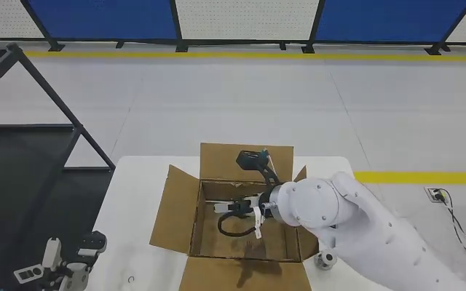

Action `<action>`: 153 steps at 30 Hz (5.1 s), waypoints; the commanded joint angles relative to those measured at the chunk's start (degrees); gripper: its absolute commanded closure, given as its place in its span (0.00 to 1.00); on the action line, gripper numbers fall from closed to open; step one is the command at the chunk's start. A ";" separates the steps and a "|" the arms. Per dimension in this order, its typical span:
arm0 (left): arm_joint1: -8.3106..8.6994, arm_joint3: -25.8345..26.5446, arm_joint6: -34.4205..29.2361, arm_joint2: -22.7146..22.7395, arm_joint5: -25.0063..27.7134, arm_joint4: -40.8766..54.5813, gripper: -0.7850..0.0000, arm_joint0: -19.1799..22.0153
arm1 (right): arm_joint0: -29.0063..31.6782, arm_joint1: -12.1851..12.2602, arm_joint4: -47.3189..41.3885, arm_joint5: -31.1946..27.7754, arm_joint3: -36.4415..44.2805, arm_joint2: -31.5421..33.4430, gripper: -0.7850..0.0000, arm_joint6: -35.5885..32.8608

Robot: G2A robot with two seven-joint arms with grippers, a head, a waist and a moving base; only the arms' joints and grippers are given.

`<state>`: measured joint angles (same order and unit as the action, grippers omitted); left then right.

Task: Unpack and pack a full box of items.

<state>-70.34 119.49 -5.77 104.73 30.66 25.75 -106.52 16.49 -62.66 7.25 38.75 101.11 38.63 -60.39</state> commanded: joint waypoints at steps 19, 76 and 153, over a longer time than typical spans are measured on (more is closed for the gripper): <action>0.00 0.00 0.00 0.00 0.00 0.00 0.00 0.00 | 13.82 -3.08 -20.85 19.03 -0.92 6.70 0.00 23.36; 0.00 0.00 0.00 0.00 0.00 0.00 0.00 0.00 | 3.98 -4.36 42.74 -38.13 -18.87 -15.16 0.00 1.46; 0.00 0.00 0.00 0.00 0.00 0.00 0.00 0.00 | -9.28 -28.62 34.82 -58.38 -67.69 -19.40 0.00 -5.91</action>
<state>-70.34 119.49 -5.77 104.73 30.66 25.75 -106.52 7.29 -91.10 41.45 -18.98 33.58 19.45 -66.78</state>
